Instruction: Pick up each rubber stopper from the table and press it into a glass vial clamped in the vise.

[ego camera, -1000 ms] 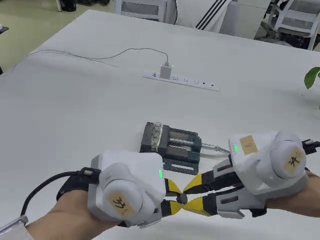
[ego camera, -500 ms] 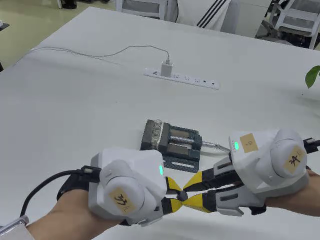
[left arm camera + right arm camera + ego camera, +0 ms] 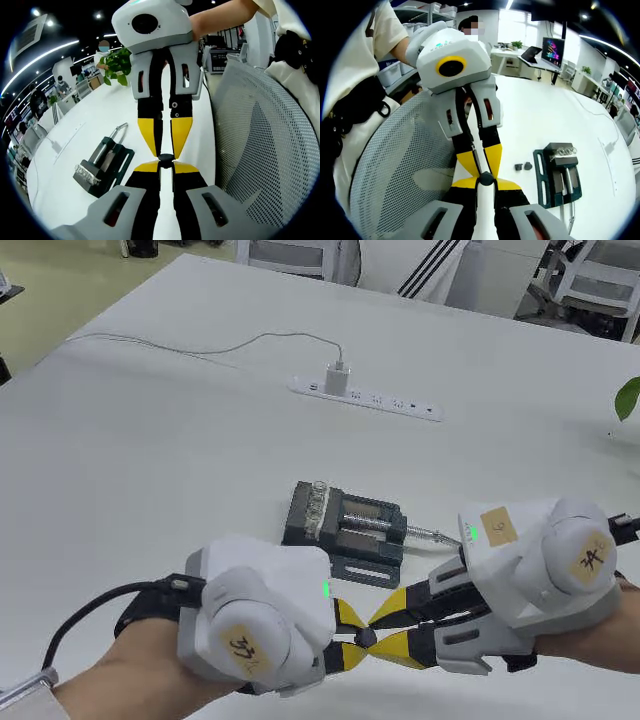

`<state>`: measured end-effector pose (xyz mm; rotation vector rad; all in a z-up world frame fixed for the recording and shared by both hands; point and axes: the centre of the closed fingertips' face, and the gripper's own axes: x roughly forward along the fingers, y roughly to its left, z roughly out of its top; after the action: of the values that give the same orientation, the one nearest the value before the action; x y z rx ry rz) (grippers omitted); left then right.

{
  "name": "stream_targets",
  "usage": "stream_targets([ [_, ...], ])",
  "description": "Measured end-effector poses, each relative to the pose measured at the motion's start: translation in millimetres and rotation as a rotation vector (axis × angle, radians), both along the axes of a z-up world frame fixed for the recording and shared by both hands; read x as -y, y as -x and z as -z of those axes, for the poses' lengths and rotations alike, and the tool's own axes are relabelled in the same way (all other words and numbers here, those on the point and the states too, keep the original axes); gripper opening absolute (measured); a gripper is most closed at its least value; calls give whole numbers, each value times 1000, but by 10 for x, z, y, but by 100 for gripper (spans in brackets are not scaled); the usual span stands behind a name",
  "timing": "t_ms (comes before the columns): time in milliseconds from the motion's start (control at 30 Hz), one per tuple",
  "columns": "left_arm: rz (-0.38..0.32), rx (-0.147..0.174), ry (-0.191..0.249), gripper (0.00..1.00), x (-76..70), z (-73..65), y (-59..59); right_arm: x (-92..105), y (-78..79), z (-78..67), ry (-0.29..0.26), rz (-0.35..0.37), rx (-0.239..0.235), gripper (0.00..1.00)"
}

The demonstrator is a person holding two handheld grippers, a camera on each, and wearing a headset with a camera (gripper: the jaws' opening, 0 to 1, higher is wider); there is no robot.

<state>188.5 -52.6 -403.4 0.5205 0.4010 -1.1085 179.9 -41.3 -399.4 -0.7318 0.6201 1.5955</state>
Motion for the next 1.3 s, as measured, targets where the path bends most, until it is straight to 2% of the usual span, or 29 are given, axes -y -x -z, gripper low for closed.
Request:
stream_targets([
  [133, 4, -16, 6, 4, 14, 13, 5, 9, 10, 7, 4, -17, 13, 8],
  [267, 10, -8, 0, 4, 23, 17, 3, 16, 11, 10, 3, -21, 22, 8],
  [600, -16, -16, 17, 6, 31, 31, -6, 30, -3, 24, 11, -14, 12, 7],
  [767, -61, -24, 65, 26, -3, 52, -25, 49, -45, 41, 18, -4, 14, 7],
  [800, -89, -14, 91, 29, -18, 38, -53, 54, -56, 46, 20, -3, 15, 7],
  [867, -125, -28, 114, 38, -50, 51, -70, 61, -65, 53, 23, -3, 13, 7],
  [1033, -217, -26, 146, 55, -206, 77, -139, 68, -89, 83, 34, -5, 10, 7],
  [1100, -277, -55, 175, 59, -296, 102, -160, 63, -92, 90, 36, -8, 9, 7],
  [1200, -315, -35, 162, 69, -434, 146, -178, 44, -97, 102, 37, -12, 7, 7],
  [1300, -348, -52, 137, 77, -589, 220, -172, 24, -103, 115, 36, -16, 4, 7],
])
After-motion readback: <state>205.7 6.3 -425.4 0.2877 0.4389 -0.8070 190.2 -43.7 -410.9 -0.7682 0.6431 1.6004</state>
